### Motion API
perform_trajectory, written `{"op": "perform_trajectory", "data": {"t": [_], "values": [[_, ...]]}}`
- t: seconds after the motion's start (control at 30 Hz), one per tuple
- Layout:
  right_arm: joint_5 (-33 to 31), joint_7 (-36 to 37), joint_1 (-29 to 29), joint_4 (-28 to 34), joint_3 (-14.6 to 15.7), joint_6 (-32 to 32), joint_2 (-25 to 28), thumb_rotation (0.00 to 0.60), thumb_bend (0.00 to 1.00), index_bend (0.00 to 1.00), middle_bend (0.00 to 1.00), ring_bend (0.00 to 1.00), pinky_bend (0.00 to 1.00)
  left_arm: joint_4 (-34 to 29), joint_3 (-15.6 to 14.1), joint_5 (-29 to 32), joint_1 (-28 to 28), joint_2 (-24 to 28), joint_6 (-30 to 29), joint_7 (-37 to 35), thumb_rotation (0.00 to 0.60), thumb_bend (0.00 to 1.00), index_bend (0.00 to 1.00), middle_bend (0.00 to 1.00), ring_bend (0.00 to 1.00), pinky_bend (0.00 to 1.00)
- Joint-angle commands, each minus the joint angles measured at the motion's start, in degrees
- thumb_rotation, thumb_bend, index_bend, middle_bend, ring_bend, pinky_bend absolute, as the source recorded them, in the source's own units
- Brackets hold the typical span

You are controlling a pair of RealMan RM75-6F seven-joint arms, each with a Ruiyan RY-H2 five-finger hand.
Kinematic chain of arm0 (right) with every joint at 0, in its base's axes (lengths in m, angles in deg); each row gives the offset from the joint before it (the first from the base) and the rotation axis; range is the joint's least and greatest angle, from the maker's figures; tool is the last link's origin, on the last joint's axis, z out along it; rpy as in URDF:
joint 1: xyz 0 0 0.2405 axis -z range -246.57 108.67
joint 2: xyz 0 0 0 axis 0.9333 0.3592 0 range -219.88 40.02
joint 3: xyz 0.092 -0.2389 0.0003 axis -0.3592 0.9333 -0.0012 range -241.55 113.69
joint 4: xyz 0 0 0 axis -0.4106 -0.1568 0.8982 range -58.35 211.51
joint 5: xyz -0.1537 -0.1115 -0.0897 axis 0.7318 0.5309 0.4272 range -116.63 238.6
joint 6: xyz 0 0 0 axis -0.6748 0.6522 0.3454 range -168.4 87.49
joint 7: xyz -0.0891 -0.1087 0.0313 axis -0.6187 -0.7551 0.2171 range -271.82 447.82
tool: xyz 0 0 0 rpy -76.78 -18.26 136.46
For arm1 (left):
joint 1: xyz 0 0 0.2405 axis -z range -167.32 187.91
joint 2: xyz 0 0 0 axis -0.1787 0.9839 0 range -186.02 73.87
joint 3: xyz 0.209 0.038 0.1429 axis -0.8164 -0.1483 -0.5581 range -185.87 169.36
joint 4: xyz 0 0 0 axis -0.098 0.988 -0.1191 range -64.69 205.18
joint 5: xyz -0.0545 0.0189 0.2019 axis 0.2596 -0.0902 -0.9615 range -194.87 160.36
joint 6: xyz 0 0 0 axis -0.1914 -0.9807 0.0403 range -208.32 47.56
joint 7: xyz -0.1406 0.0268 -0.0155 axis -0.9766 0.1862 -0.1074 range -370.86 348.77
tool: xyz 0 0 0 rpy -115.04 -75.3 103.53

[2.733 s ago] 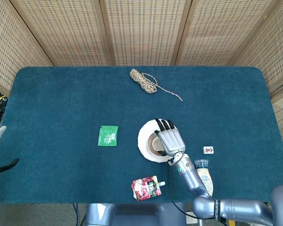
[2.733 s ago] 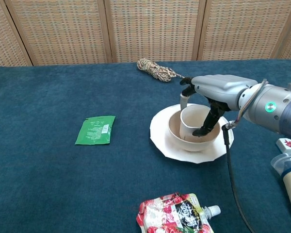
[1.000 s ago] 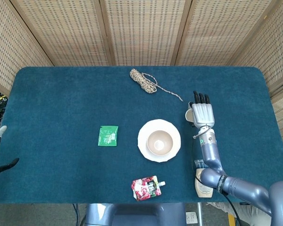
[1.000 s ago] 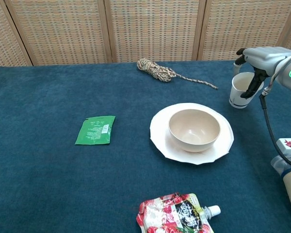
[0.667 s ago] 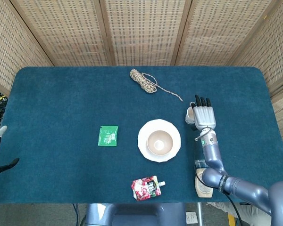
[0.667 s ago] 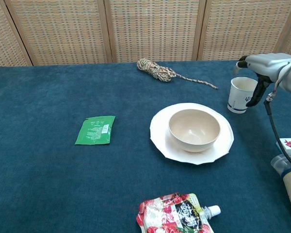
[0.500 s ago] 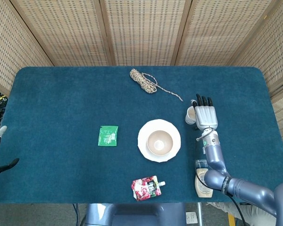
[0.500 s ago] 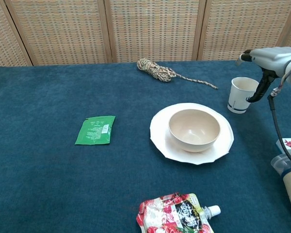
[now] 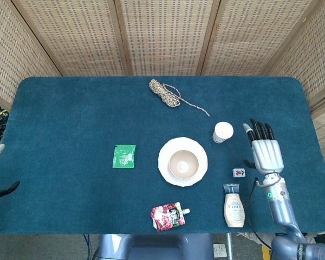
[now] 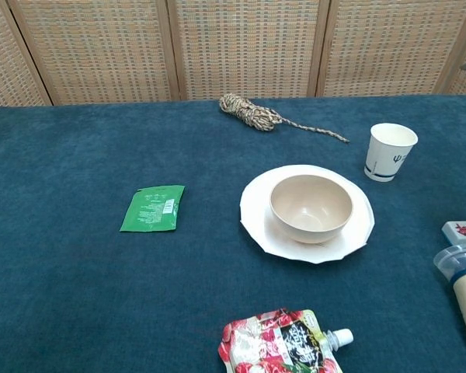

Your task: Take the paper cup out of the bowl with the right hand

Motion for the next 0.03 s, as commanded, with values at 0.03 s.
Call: {"op": "perform_trajectory", "data": {"t": [0.03], "values": [[7.1,6.5,6.0,0.2,5.4,-5.0,1.6,0.600,0.21,0.09,0.00,0.00,0.00,0.1,-0.1,-0.2,0.0,-0.2,-0.1,0.2,0.600,0.00,0.00,0.00,0.00,0.00]]}}
